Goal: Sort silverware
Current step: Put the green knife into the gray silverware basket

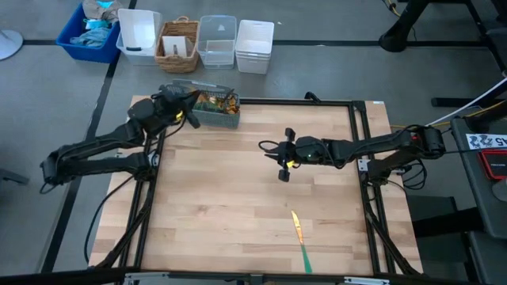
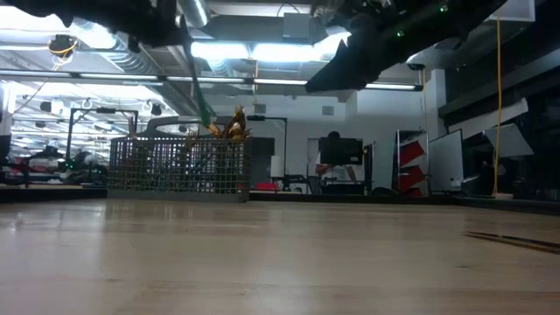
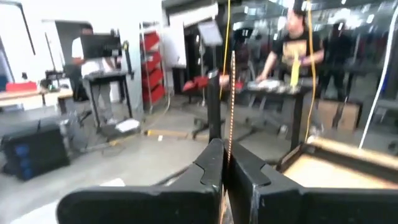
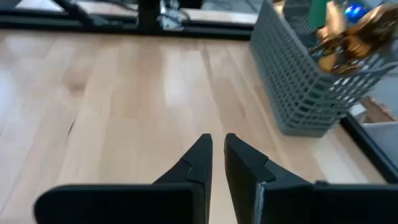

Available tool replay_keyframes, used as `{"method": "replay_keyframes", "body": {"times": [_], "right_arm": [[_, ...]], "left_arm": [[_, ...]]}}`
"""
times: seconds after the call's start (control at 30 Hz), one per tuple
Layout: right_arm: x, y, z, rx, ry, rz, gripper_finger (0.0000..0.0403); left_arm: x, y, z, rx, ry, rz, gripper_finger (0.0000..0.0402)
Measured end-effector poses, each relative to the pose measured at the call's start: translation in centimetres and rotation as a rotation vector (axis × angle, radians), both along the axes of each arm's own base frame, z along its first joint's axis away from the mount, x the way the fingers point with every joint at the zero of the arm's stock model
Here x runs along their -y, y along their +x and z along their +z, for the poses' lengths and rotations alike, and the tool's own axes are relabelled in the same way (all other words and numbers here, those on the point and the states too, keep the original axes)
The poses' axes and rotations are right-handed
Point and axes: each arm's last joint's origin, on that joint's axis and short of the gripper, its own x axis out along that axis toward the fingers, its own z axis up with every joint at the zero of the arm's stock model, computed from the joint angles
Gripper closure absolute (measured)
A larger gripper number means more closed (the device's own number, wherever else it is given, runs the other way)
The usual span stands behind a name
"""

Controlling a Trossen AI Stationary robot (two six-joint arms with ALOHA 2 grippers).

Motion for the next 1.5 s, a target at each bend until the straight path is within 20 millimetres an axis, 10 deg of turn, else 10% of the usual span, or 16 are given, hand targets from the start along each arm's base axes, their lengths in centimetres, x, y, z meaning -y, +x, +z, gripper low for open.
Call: {"method": "replay_keyframes", "body": {"times": [0.47, 0.9, 1.5], "right_arm": [[-0.1, -0.1, -0.3, -0.028, 0.017, 0.017, 0.0358], [-1.1, -0.9, -1.7, -0.195, 0.397, 0.210, 0.0358], [-3.9, -1.7, -1.9, -0.414, 0.997, 0.332, 0.0254]], "left_arm": [[-2.9, 2.5, -3.7, -0.258, -0.087, 0.069, 0.0401], [-3.8, 3.9, -6.6, -0.355, -0.235, 0.072, 0.0343], [0.0, 2.3, -2.2, -0.108, -0.253, -0.151, 0.0263]]}}
